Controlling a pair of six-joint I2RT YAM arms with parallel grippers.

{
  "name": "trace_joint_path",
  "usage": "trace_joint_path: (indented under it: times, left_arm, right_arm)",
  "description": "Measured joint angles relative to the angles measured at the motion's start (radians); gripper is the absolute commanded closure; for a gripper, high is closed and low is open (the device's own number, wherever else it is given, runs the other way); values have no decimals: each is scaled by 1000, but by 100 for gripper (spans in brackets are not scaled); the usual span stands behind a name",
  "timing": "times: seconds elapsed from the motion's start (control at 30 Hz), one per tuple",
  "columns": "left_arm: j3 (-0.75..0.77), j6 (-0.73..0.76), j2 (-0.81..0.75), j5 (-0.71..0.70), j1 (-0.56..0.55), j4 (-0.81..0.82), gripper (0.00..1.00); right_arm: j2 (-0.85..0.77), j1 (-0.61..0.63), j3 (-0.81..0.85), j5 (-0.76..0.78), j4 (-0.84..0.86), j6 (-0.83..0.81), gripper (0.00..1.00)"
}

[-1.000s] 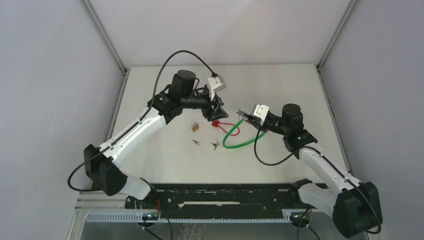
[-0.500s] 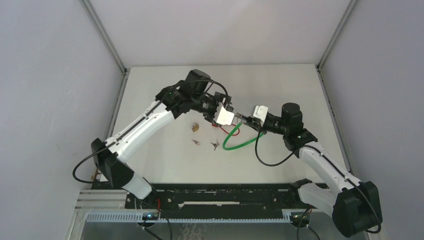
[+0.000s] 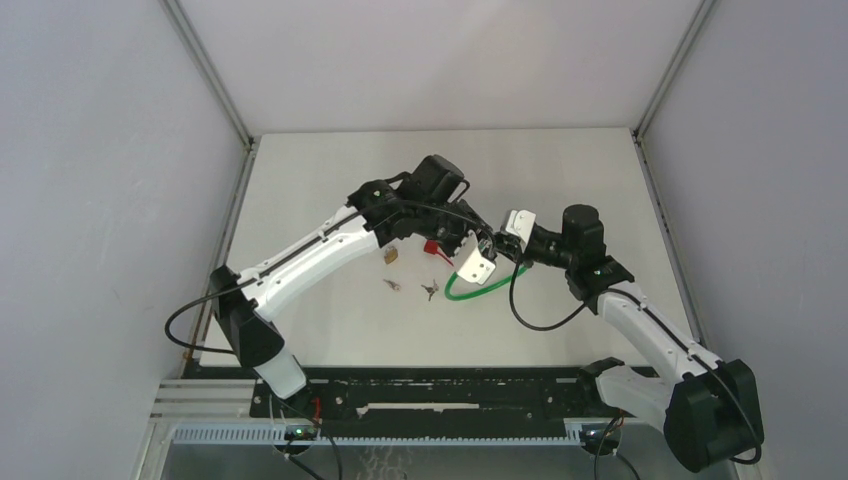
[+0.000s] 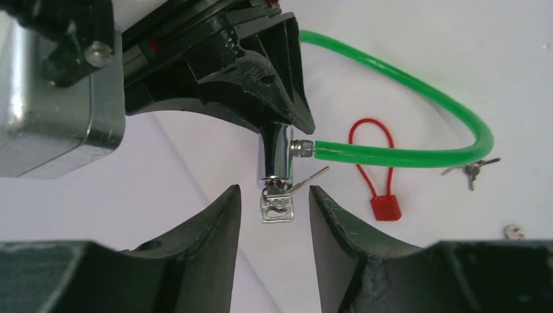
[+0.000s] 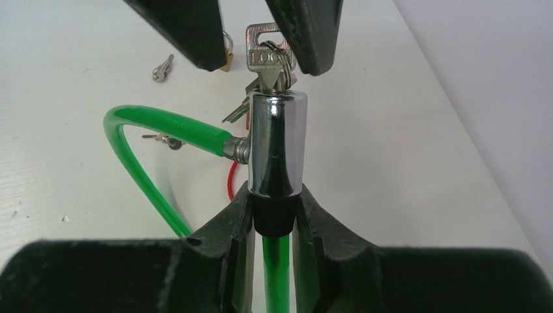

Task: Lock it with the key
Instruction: Lock the lock at the center of the board.

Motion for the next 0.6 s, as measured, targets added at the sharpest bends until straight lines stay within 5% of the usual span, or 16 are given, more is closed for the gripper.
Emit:
trace_joint_path:
  times: [0.6]
  left_arm:
    - [-88,21,-1,-256,-45,90,49]
  right_arm:
    - [4,-6,2,0,-1,1,100]
